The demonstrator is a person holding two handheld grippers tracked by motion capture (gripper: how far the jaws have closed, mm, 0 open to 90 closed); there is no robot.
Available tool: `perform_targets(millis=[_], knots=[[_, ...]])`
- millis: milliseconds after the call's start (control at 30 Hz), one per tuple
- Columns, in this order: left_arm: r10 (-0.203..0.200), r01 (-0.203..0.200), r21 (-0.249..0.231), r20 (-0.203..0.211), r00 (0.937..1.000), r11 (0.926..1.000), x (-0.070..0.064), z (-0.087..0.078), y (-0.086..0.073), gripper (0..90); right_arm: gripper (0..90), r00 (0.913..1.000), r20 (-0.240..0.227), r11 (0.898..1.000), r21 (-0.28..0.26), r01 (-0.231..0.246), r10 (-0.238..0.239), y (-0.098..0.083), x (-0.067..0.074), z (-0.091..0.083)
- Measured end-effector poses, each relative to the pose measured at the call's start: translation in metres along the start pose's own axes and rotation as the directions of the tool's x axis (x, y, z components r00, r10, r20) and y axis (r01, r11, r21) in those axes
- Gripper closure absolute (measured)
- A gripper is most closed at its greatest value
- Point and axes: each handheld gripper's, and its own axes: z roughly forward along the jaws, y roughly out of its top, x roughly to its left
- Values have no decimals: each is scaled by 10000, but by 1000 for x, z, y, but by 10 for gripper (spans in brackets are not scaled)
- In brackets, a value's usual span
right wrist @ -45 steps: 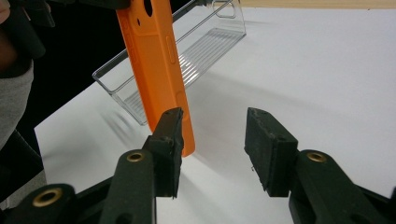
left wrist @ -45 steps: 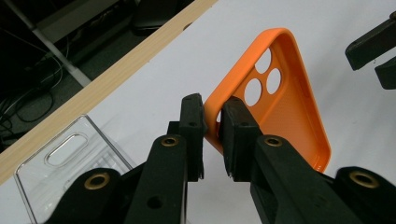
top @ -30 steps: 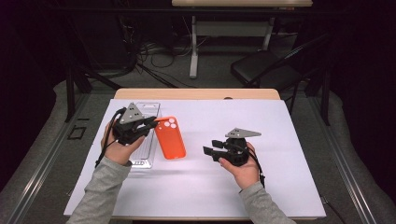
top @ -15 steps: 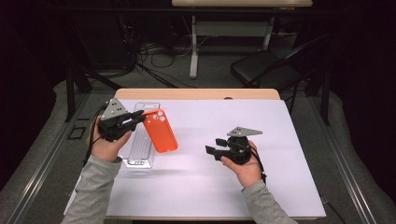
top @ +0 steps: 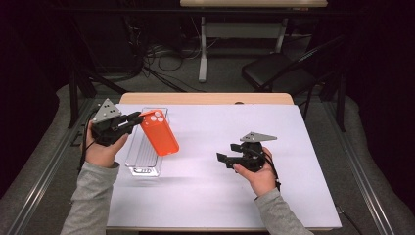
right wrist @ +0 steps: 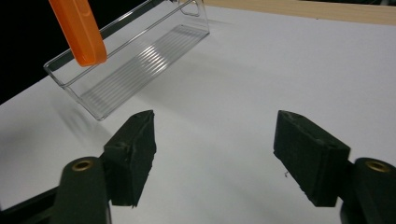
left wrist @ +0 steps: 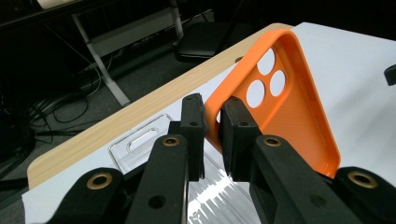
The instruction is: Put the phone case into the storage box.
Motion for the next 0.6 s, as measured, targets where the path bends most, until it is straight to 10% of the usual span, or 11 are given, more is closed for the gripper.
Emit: perform_targets(millis=[600], knots=[[260, -258, -157, 129, 9996, 9995, 28, 19, 22, 804, 158, 9991, 418, 9998, -152, -109, 115, -4, -4, -14]])
